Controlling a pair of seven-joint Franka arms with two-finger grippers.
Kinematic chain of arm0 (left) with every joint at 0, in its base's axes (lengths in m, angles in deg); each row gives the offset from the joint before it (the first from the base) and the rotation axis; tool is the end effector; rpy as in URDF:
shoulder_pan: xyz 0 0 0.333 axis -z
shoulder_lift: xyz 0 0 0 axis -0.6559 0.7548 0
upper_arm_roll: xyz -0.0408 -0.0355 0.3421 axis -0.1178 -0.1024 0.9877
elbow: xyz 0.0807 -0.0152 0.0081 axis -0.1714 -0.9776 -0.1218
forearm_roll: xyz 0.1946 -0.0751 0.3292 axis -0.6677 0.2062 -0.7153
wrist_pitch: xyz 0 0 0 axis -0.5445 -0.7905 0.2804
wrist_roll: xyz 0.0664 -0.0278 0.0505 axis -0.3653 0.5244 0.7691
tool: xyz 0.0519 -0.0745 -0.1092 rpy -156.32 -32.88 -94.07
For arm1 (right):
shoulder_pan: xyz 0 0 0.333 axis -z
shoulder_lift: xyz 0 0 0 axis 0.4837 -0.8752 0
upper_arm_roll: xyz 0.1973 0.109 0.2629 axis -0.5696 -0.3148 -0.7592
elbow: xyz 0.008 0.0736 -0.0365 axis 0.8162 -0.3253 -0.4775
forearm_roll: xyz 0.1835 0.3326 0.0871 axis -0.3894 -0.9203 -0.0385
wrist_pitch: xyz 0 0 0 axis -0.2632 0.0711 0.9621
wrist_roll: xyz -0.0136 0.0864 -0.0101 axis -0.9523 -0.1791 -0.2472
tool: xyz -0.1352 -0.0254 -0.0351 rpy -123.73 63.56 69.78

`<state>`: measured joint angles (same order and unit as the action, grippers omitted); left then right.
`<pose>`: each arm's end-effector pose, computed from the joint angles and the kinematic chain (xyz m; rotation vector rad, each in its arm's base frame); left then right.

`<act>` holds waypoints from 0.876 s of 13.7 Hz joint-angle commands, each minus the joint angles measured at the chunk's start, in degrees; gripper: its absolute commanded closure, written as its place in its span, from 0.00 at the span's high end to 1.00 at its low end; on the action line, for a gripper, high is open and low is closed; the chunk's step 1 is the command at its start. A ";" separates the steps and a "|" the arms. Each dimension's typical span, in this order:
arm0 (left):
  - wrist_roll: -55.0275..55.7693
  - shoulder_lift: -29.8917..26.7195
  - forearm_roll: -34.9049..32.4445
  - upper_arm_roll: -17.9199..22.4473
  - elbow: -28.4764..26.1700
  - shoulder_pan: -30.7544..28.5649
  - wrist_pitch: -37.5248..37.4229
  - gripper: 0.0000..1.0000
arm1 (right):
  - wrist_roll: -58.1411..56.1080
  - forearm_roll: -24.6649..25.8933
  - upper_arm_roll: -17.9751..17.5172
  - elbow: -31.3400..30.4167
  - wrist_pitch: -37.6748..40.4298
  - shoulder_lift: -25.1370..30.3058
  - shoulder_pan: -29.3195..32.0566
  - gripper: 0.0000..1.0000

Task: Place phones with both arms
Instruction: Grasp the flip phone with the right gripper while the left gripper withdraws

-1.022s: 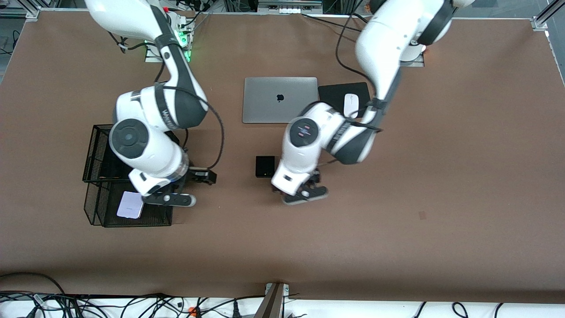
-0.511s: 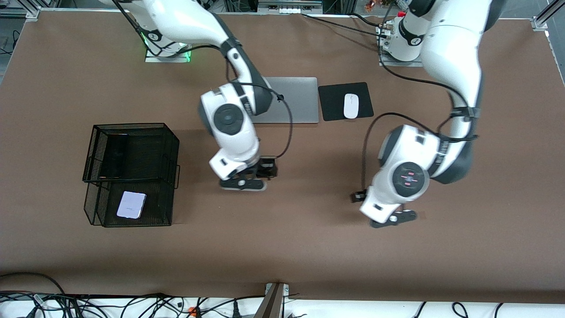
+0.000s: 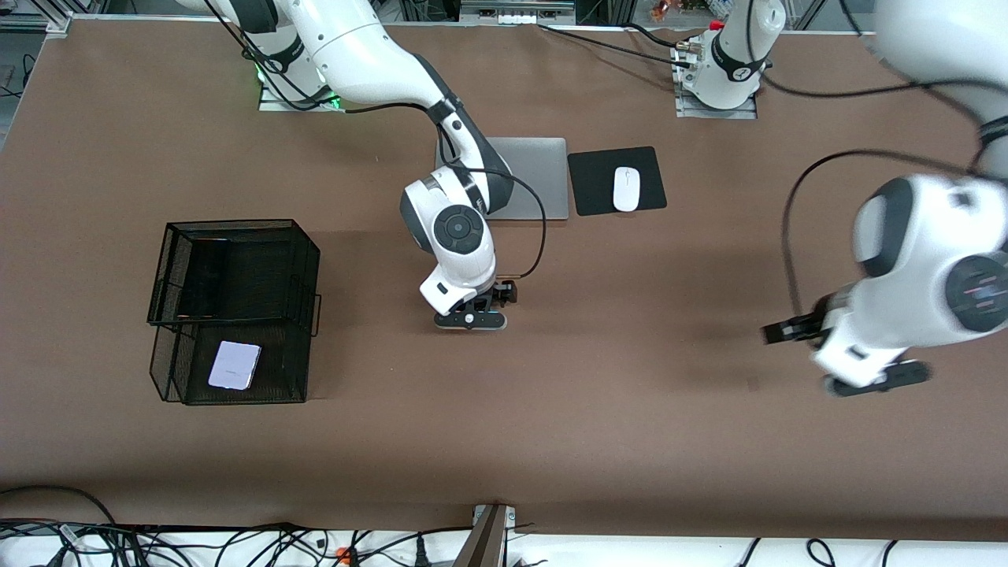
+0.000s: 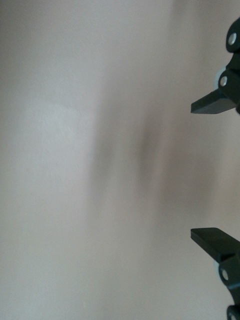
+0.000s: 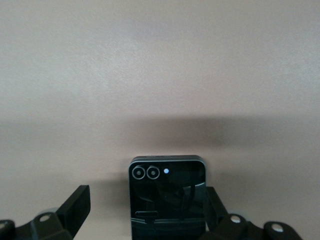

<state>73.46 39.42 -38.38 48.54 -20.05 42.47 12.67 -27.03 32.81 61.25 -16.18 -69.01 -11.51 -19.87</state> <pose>0.7007 -0.0327 0.4515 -3.0373 -0.2972 0.2151 0.6002 0.4889 0.1973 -3.1267 0.0267 -0.0504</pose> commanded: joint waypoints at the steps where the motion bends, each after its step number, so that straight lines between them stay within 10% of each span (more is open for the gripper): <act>1: -5.56 -5.99 -0.33 -0.95 -3.80 -2.79 -3.16 1.00 | -0.82 0.76 -0.44 -1.61 -0.23 0.61 0.37 1.00; 8: -6.19 -15.40 3.80 -1.65 -4.15 -2.97 -11.79 1.00 | -3.99 0.41 -0.53 -2.49 -0.58 0.26 0.37 0.99; 12: -12.77 -23.30 6.44 -1.04 -14.67 -3.06 -9.78 1.00 | -3.99 0.06 -0.61 -3.20 -0.85 -0.26 0.37 1.00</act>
<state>64.47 22.06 -33.47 46.97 -26.29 39.74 0.34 -30.17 32.83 61.22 -18.89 -69.01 -11.68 -19.81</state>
